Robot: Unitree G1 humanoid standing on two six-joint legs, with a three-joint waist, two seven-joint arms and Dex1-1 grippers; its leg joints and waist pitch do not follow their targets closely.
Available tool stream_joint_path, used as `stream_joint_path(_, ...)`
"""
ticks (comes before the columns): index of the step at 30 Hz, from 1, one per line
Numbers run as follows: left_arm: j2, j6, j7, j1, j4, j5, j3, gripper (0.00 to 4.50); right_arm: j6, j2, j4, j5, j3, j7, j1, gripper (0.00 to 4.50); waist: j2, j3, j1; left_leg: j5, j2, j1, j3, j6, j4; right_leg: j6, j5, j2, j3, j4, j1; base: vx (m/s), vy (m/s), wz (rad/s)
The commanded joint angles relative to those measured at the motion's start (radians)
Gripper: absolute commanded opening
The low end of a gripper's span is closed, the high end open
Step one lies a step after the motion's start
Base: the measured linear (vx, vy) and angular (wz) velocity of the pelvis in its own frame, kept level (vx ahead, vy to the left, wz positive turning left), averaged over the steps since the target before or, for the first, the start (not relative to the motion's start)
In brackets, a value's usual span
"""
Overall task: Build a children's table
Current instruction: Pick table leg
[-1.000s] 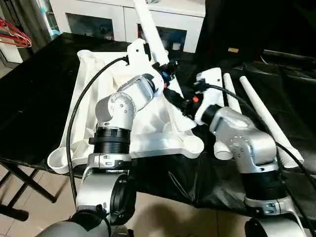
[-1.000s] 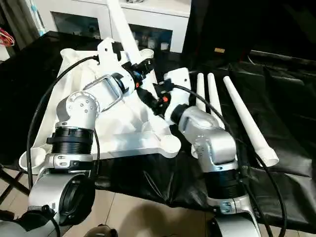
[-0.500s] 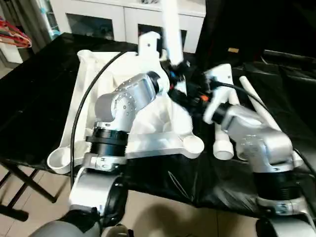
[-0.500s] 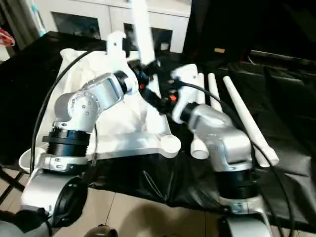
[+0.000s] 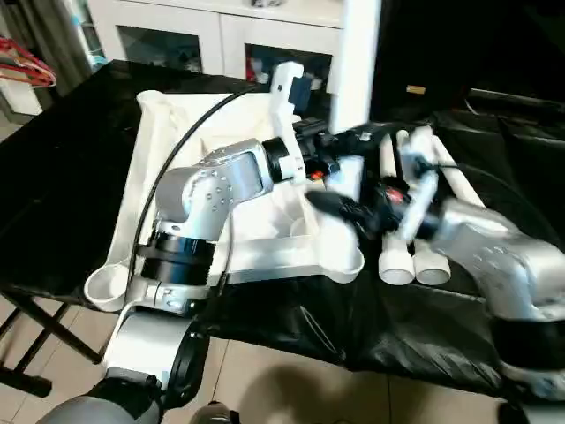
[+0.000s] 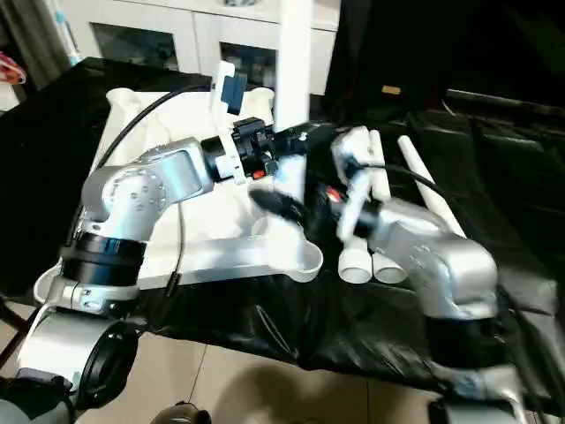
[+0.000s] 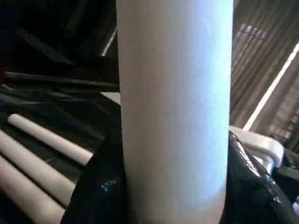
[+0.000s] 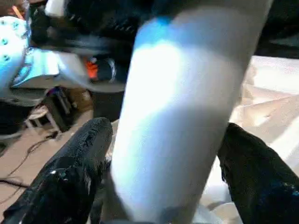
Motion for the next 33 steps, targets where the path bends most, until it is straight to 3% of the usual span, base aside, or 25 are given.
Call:
stream_joint_path(1, -0.001, 0.006, -0.016, -0.009, -0.015, -0.014, -0.004, 1.90, 0.015, -0.016, -0.022, 0.011, 0.001, 0.015, 0.005, 3.62, 0.001, -0.081, 0.005, -0.065, 0.072, 0.019, -0.039, 0.046, -0.059, -0.221, -0.052, -0.107, 0.063, -0.073, 0.068, 0.000, 0.000, 0.00)
stream_joint_path(11, 0.013, 0.022, -0.070, 0.003, -0.034, -0.055, 0.010, 1.90, 0.039, -0.042, -0.032, 0.021, 0.026, 0.035, 0.024, 2.68, -0.001, -0.083, 0.005, -0.049, 0.071, 0.018, -0.039, 0.050, -0.057, -0.215, -0.052, -0.106, 0.062, -0.071, 0.065, 0.000, 0.000, 0.00)
stream_joint_path(20, 0.010, 0.014, -0.061, 0.012, -0.042, -0.054, 0.011, 1.89, 0.018, 0.017, -0.014, 0.003, 0.036, -0.025, 0.013, 2.10, -0.001, -0.083, 0.004, -0.050, 0.073, 0.018, -0.040, 0.039, -0.059, -0.212, -0.067, -0.106, 0.062, -0.071, 0.063, 0.000, 0.000, 0.00)
stream_joint_path(21, 0.001, 0.014, -0.017, 0.016, -0.043, -0.039, 0.018, 2.45, -0.009, 0.044, 0.008, -0.022, 0.035, -0.068, 0.003, 2.05, 0.000, -0.083, 0.004, -0.051, 0.073, 0.019, -0.040, 0.039, -0.059, -0.213, -0.061, -0.106, 0.062, -0.070, 0.062, 0.000, 0.000, 0.00)
stream_joint_path(22, 0.001, 0.014, -0.017, 0.016, -0.043, -0.039, 0.018, 2.59, -0.009, 0.044, 0.008, -0.022, 0.035, -0.068, 0.003, 2.01, 0.001, -0.082, 0.002, -0.052, 0.073, 0.018, -0.040, 0.034, -0.060, -0.215, -0.060, -0.107, 0.062, -0.070, 0.061, 0.000, 0.000, 0.00)
stream_joint_path(26, -0.019, -0.029, 0.087, 0.019, -0.033, 0.025, 0.019, 2.79, -0.041, 0.077, 0.035, -0.044, 0.026, -0.126, -0.012, 1.91, 0.002, -0.082, 0.001, -0.054, 0.074, 0.018, -0.041, 0.026, -0.060, -0.211, -0.058, -0.105, 0.063, -0.072, 0.062, 0.000, 0.000, 0.00)
stream_joint_path(29, -0.042, -0.067, 0.214, 0.005, 0.000, 0.091, 0.033, 3.07, -0.057, 0.097, 0.044, -0.054, 0.022, -0.161, -0.023, 1.89, 0.001, -0.083, 0.002, -0.055, 0.074, 0.019, -0.041, 0.025, -0.060, -0.201, -0.058, -0.106, 0.063, -0.073, 0.064, 0.000, 0.000, 0.00)
stream_joint_path(30, -0.058, -0.082, 0.329, -0.011, 0.034, 0.136, 0.054, 3.18, -0.076, 0.105, 0.053, -0.082, 0.031, -0.187, -0.031, 1.89, 0.001, -0.083, 0.003, -0.052, 0.074, 0.018, -0.042, 0.025, -0.060, -0.201, -0.051, -0.105, 0.063, -0.070, 0.065, 0.000, 0.000, 0.00)
stream_joint_path(33, -0.071, -0.106, 0.437, -0.019, 0.050, 0.187, 0.062, 3.39, -0.103, 0.122, 0.072, -0.120, 0.043, -0.218, -0.044, 1.89, 0.000, -0.083, 0.000, -0.050, 0.072, 0.016, -0.042, 0.027, -0.059, -0.196, -0.043, -0.105, 0.063, -0.072, 0.065, 0.000, 0.000, 0.00)
